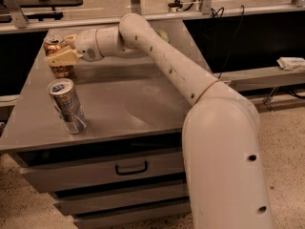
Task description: Knock orange can over
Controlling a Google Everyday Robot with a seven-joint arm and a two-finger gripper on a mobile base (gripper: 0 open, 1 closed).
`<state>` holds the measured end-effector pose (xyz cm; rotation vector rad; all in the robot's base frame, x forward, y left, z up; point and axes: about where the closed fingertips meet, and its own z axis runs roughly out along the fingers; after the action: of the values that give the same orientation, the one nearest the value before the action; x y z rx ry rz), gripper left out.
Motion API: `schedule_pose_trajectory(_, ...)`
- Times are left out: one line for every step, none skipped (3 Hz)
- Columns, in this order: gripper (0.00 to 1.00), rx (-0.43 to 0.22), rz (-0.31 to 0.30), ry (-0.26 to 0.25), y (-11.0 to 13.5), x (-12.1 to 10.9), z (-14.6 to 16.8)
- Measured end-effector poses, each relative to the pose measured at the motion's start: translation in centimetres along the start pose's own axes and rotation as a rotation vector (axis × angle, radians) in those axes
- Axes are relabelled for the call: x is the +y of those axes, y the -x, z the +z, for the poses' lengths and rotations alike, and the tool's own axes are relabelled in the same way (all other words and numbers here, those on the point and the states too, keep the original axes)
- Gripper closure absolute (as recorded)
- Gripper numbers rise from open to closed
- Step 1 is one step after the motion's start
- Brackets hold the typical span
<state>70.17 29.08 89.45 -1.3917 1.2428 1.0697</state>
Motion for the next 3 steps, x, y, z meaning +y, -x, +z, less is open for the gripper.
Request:
schedule_pose_trajectory(0.85, 0.017, 0.013, -0.051, -0.4, -0.1, -2.5)
schedule_pose_trajectory(1.00, 0.079, 0.022, -0.121, -1.2, 0.5, -7.7)
schedule_pose_trajectory(1.00, 0.184, -0.002, -0.151, -1.4, 1.0, -12.6)
